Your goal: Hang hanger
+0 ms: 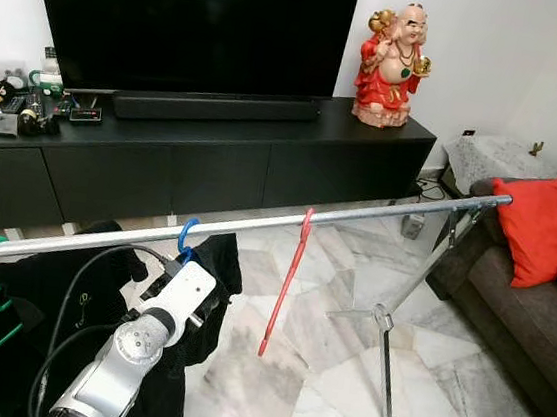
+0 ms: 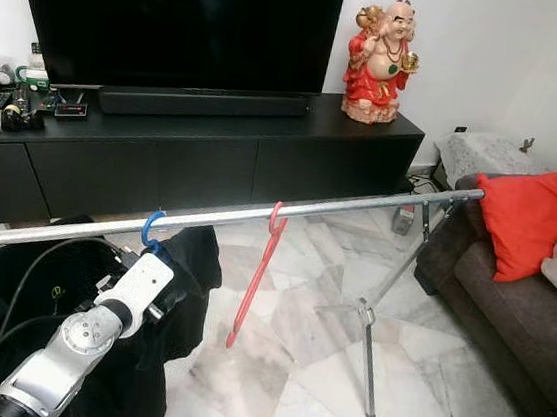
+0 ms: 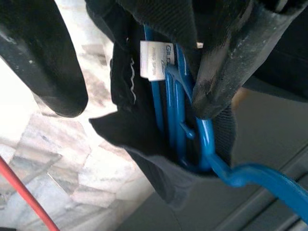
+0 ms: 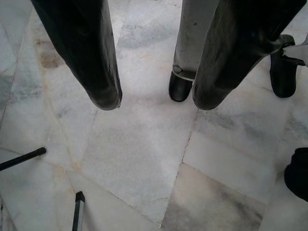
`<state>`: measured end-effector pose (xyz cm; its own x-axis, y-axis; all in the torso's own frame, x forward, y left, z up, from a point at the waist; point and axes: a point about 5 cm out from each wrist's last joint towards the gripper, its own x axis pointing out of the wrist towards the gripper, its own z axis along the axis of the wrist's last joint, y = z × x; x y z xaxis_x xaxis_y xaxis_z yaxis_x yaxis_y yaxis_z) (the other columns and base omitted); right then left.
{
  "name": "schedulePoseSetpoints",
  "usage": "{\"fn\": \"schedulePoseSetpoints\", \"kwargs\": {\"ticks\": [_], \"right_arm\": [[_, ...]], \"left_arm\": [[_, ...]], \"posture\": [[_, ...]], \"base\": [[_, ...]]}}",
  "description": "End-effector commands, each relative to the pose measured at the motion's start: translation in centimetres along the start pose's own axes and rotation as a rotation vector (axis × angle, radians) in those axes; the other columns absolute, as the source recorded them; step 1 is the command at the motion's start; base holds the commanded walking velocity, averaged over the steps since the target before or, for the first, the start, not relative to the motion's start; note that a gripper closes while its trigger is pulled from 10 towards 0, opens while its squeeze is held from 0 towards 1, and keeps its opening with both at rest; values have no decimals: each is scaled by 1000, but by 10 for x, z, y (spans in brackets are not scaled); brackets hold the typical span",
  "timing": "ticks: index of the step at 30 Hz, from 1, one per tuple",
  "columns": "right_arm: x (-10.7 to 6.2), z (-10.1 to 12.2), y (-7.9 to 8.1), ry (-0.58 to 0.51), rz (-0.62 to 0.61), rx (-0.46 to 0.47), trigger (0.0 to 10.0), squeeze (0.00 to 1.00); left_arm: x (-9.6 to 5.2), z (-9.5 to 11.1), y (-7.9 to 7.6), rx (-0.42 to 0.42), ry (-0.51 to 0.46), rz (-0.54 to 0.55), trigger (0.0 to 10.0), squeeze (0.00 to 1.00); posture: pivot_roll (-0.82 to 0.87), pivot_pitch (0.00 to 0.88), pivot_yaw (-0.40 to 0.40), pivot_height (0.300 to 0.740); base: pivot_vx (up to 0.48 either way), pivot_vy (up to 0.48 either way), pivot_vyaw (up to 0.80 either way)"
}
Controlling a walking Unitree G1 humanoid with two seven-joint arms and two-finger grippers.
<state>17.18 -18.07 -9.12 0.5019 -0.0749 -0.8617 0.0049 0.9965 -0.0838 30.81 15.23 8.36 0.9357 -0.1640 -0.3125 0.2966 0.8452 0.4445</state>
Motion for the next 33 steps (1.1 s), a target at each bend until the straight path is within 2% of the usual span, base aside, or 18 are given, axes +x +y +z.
{"fn": "schedulePoseSetpoints", "kwargs": {"ticks": [1,8,16,25,33], "right_arm": [[0,2,0,-3,-4,15,10000,0],[0,2,1,-2,-3,17,10000,0],[0,2,2,-2,-4,22,10000,0],[0,2,2,-2,-4,25,10000,0],[0,2,3,-2,-3,26,10000,0]], "left_arm": [[1,-4,-2,18,34,-9,10000,0],[3,-6,-6,19,70,-14,10000,0],[10,0,2,-9,77,55,10000,0],[14,-2,13,-63,126,162,10000,0],[15,-1,10,-84,117,137,10000,0]], "posture": [[151,0,-50,740],[151,0,-46,740],[148,0,-42,740],[145,0,-39,740],[147,0,-38,740]], "base": [[0,0,0],[0,0,0],[0,0,0],[0,0,0],[0,0,0]]}}
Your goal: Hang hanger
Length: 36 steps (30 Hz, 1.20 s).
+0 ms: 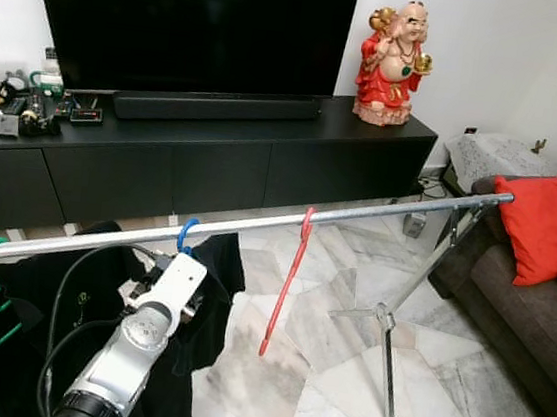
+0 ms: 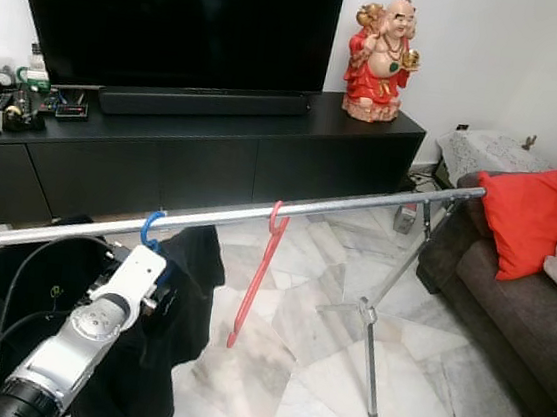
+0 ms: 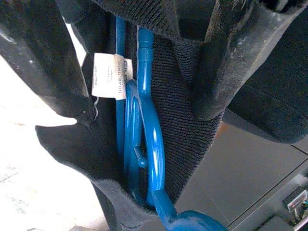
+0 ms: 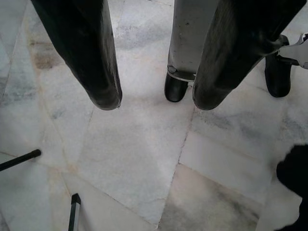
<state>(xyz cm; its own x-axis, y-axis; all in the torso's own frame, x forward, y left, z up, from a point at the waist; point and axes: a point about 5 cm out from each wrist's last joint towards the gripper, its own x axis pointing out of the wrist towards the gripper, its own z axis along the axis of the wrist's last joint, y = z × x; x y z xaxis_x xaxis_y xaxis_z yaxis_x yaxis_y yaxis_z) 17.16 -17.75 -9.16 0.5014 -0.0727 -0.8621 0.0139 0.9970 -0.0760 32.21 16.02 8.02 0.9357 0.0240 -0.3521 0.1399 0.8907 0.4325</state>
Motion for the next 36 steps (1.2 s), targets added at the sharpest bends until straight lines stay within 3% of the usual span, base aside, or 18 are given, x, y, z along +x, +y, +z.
{"fn": "schedulePoseSetpoints", "kwargs": {"ticks": [1,5,8,15,19,22,26,27,29,36], "right_arm": [[0,2,0,-3,-6,15,10000,0],[0,2,0,-3,-6,16,10000,0],[0,2,0,-2,-6,17,10000,0],[0,1,1,-2,-9,22,10000,0],[0,1,1,-1,-9,23,10000,0],[0,1,1,-1,-9,25,10000,0],[0,1,1,-1,-10,25,10000,0],[0,2,1,-2,-10,26,10000,0],[0,2,1,-2,-9,26,10000,0],[0,1,2,-1,-11,31,10000,0]], "left_arm": [[1,5,-4,-9,-18,-38,10000,0],[0,8,-10,-2,-45,-86,10000,0],[-5,17,-30,47,-118,-227,10000,0],[-5,15,-32,44,-113,-255,10000,0],[1,8,-29,54,-45,-234,10000,0],[7,3,-22,-33,33,-165,10000,0],[10,4,-20,-80,48,-144,10000,0],[15,12,-19,-187,47,-134,10000,0],[18,23,-20,-259,24,-148,10000,0],[22,36,-22,-282,14,-156,10000,0]], "posture": [[148,0,-38,740],[148,0,-37,740],[145,0,-33,740],[144,0,-31,740],[141,0,-30,740],[140,0,-29,740],[141,0,-29,740],[142,0,-29,740],[141,0,-27,740],[135,0,-17,740]], "base": [[0,0,0],[0,0,0],[0,0,0],[0,0,0],[0,0,0],[0,0,0],[0,0,0],[0,0,0],[0,0,0],[0,0,0]]}}
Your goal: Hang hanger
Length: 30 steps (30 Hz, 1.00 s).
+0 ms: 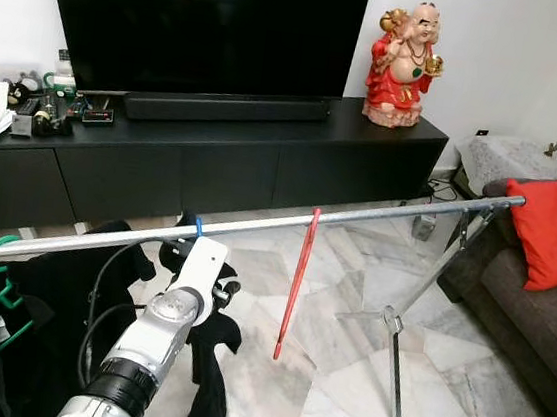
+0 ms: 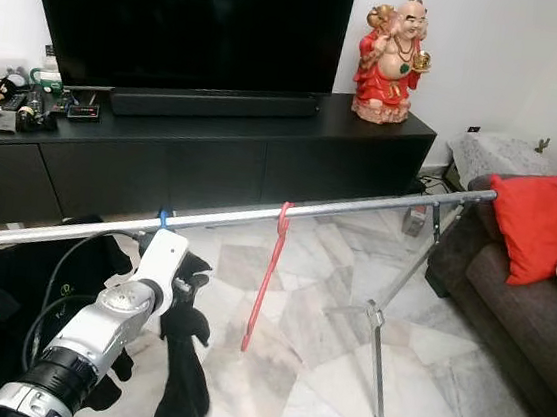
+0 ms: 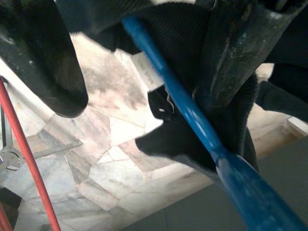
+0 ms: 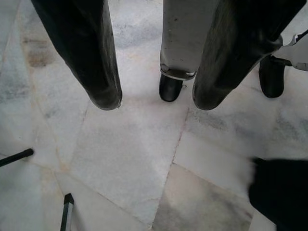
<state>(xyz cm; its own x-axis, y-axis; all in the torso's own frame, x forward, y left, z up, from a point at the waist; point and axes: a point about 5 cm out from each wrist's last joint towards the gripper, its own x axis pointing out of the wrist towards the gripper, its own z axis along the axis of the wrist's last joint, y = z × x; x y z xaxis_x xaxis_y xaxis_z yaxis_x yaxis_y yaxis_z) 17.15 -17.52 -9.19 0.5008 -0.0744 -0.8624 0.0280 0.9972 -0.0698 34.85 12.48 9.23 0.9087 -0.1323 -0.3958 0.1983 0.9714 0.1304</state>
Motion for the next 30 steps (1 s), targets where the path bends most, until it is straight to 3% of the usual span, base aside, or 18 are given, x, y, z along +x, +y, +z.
{"fn": "schedulePoseSetpoints", "kwargs": {"ticks": [1,8,14,19,20,21,30], "right_arm": [[0,1,-1,-2,-9,16,10000,0],[0,1,0,0,-8,21,10000,0],[0,0,1,0,-8,22,10000,0],[0,0,0,0,-10,23,10000,0],[0,0,0,0,-10,24,10000,0],[0,0,0,1,-10,23,10000,0],[0,1,1,0,-8,21,10000,0]], "left_arm": [[2,1,1,-10,15,12,10000,0],[7,-4,8,-19,91,120,10000,0],[8,-8,7,-154,106,191,10000,0],[9,-6,7,-171,97,205,10000,0],[9,-4,6,-177,93,207,7569,0],[9,-3,6,-181,90,210,0,0],[10,-1,13,-180,80,256,0,0]], "posture": [[135,0,-17,740],[137,0,-12,740],[131,0,-9,740],[132,0,-9,740],[133,0,-11,740],[134,0,-10,740],[139,0,-11,740]], "base": [[0,0,0],[0,0,0],[0,0,0],[0,0,0],[0,0,0],[0,0,0],[0,0,0]]}}
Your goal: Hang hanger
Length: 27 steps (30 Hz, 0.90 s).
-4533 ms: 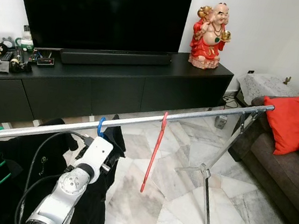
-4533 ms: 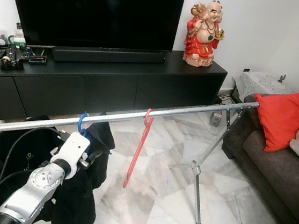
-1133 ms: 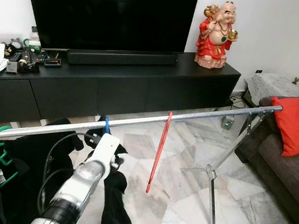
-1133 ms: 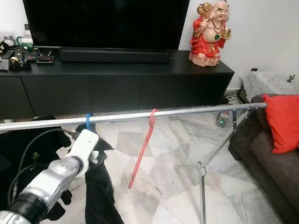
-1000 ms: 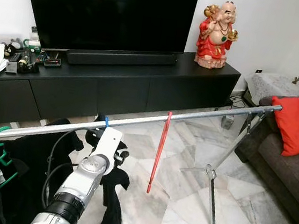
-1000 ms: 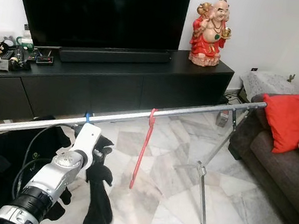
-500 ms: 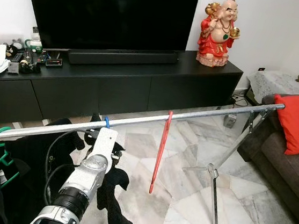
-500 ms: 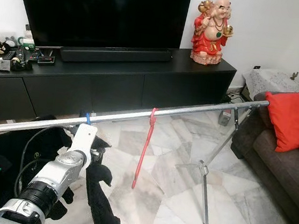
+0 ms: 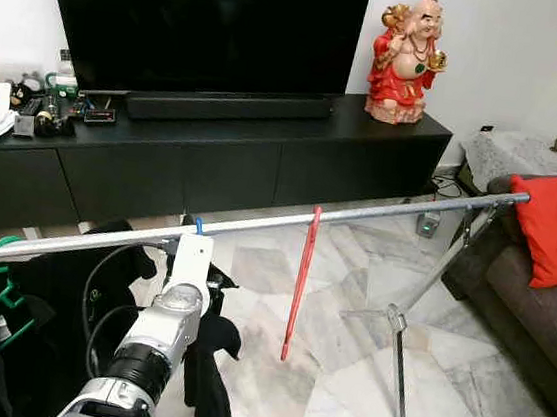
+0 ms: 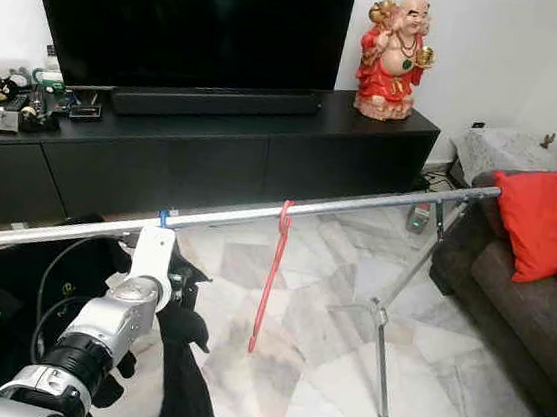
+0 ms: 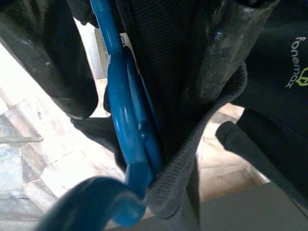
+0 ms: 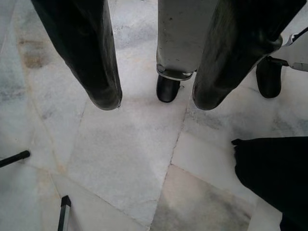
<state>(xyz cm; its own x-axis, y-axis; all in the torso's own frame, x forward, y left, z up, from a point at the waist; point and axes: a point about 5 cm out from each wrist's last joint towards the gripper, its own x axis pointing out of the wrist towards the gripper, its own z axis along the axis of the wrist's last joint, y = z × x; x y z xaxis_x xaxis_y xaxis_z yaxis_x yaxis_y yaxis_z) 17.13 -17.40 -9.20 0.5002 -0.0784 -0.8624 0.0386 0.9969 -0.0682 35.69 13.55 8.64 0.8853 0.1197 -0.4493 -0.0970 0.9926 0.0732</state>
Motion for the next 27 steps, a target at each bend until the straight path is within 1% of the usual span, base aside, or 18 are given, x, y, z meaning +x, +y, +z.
{"fn": "schedulePoseSetpoints", "kwargs": {"ticks": [1,7,9,19,27], "right_arm": [[0,1,0,-1,-3,10,10000,0],[0,1,0,0,-3,12,10000,0],[0,1,0,0,-4,13,10000,0],[0,1,0,0,-3,13,10000,0],[0,1,1,1,-4,15,10000,0]], "left_arm": [[1,4,1,1,-10,13,0,0],[1,3,0,14,-5,3,0,0],[1,3,-1,34,-8,4,0,0],[2,3,3,33,-10,15,0,0],[1,0,0,51,-6,-6,0,0]], "posture": [[139,0,-11,740],[137,0,-10,740],[138,0,-11,740],[142,0,-11,740],[140,0,-10,740]], "base": [[0,0,0],[0,0,0],[0,0,0],[0,0,0],[0,0,0]]}}
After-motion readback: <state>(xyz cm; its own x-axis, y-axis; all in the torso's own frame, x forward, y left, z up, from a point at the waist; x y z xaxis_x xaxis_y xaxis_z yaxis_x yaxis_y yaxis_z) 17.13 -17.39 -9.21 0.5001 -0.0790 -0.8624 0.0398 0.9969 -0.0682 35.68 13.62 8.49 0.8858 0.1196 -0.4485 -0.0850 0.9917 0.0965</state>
